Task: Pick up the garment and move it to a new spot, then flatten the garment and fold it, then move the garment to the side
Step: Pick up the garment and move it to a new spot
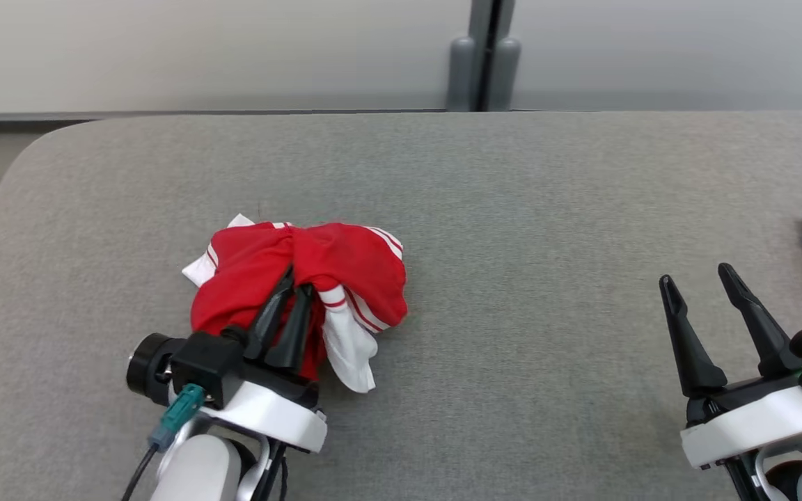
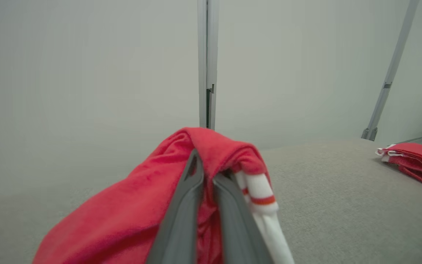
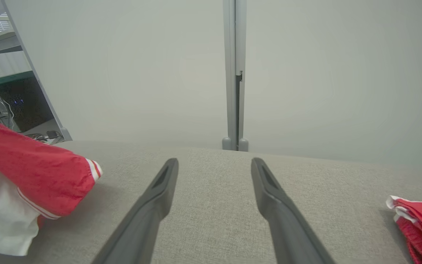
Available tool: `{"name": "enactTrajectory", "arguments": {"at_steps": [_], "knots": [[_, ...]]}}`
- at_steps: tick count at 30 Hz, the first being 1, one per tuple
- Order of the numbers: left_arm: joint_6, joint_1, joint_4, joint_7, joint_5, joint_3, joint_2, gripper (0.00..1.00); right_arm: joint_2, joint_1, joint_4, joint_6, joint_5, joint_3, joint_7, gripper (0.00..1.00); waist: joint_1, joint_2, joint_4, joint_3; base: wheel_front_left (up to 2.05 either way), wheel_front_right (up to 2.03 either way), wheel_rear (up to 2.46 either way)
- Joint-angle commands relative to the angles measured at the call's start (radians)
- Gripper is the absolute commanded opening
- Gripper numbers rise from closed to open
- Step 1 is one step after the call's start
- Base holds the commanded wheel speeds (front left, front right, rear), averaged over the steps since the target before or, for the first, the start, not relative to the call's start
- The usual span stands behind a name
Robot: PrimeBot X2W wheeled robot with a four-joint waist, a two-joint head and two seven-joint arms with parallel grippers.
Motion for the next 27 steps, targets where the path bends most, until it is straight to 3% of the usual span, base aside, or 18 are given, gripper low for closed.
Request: {"name": "enactTrajectory", "arguments": {"at_steps": [1, 11, 16, 17, 18, 19, 27], "knots": [[-0.006, -0.010, 0.002, 0.004, -0.005, -0.030, 0.001, 0.00, 0.002, 0.001, 0.006, 0.000, 0.004, 0.005, -0.012, 1.00, 0.0000, -0.0001, -0.088, -0.025, 0.00, 0.00, 0.00], [0.000, -0.167, 0.095, 0.005, -0.064, -0.220, 0.000, 0.00, 0.022, -0.036, 0.034, 0.000, 0.034, 0.036, -0.048, 1.00, 0.0000, -0.0001, -0.313, 0.033, 0.00, 0.00, 0.00], [0.000, -0.244, 0.202, 0.019, -0.064, -0.346, 0.001, 0.00, 0.035, -0.050, 0.057, 0.000, 0.058, 0.037, -0.076, 1.00, 0.0000, -0.0001, -0.375, 0.092, 0.00, 0.00, 0.00], [-0.002, -0.256, 0.224, 0.020, -0.067, -0.367, 0.002, 0.24, 0.038, -0.053, 0.063, 0.000, 0.061, 0.040, -0.081, 1.00, 0.0000, -0.0001, -0.383, 0.104, 0.00, 0.00, 0.00], [-0.002, -0.256, 0.224, 0.020, -0.067, -0.367, 0.002, 0.24, 0.038, -0.053, 0.063, 0.000, 0.061, 0.040, -0.081, 1.00, 0.0000, -0.0001, -0.383, 0.104, 0.00, 0.00, 0.00], [-0.005, -0.276, 0.259, 0.019, -0.080, -0.401, 0.001, 1.00, 0.039, -0.058, 0.073, 0.000, 0.068, 0.041, -0.094, 1.00, 0.0000, -0.0001, -0.392, 0.122, 0.00, 0.00, 0.00], [-0.004, -0.292, 0.223, -0.022, -0.088, -0.446, 0.004, 1.00, 0.032, -0.068, 0.101, 0.000, 0.083, 0.036, -0.125, 1.00, 0.0000, -0.0001, -0.343, 0.131, 0.00, 0.00, 0.00]]}}
